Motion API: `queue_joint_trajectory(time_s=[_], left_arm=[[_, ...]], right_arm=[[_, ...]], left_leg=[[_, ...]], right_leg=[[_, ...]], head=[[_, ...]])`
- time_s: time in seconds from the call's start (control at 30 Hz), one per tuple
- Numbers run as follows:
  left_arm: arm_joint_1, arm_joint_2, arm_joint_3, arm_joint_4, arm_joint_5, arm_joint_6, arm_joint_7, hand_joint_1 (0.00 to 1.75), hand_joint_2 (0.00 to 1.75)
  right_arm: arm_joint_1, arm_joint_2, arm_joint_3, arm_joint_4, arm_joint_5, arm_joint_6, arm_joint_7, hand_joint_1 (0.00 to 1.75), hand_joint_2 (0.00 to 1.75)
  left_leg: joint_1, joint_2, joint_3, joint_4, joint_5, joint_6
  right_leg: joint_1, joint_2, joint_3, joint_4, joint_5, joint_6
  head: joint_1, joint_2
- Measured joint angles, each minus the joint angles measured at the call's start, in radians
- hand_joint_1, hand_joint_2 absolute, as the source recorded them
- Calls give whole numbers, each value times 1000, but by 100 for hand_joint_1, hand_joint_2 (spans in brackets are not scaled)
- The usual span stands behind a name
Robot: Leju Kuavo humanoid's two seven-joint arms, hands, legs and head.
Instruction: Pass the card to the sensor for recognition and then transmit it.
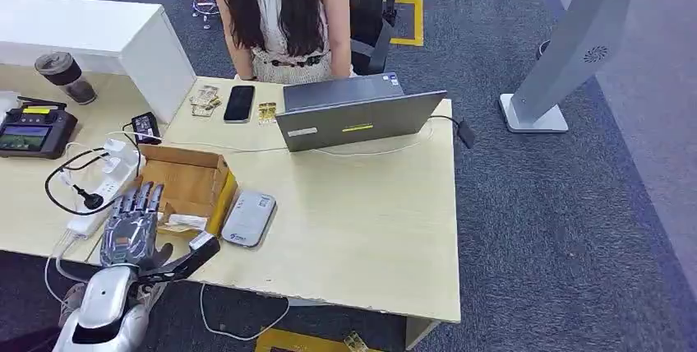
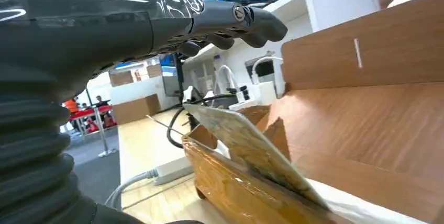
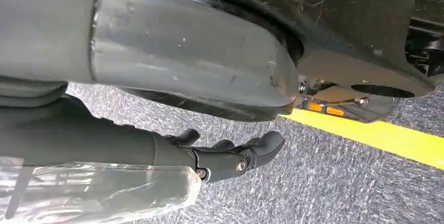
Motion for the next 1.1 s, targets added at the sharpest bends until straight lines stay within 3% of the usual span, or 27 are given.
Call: queue_joint_trajectory(time_s=[0.43,0.83,0.87,0.97,1.0,1.07,1.1], left_arm=[[-14,0,-51,15,-16,50,-27,0,175],[-18,0,-56,17,-16,56,-30,0,175],[-19,0,-56,18,-16,56,-30,175,175],[-19,0,-56,20,-5,48,-30,175,175],[-19,0,-55,22,1,43,-31,175,0],[-19,1,-56,24,23,18,-41,175,0],[-19,2,-56,25,32,8,-45,175,175]], right_arm=[[0,0,0,0,1,0,-3,0,0],[0,0,0,0,1,0,-4,0,0],[0,0,0,0,1,0,-4,0,0],[0,0,0,0,1,0,-5,0,0],[0,0,0,0,1,0,-5,0,0],[0,0,0,0,1,0,-5,0,0],[0,0,0,0,1,0,-5,0,0]], left_leg=[[0,0,0,0,0,0],[0,0,0,0,0,0],[0,0,0,0,0,0],[0,0,0,0,0,0],[0,0,0,0,0,0],[0,0,0,0,0,0],[0,0,0,0,0,0]], right_leg=[[0,0,0,0,0,0],[0,0,0,0,0,0],[0,0,0,0,0,0],[0,0,0,0,0,0],[0,0,0,0,0,0],[0,0,0,0,0,0],[0,0,0,0,0,0]], head=[[0,0],[0,0],[0,0],[0,0],[0,0],[0,0],[0,0]])
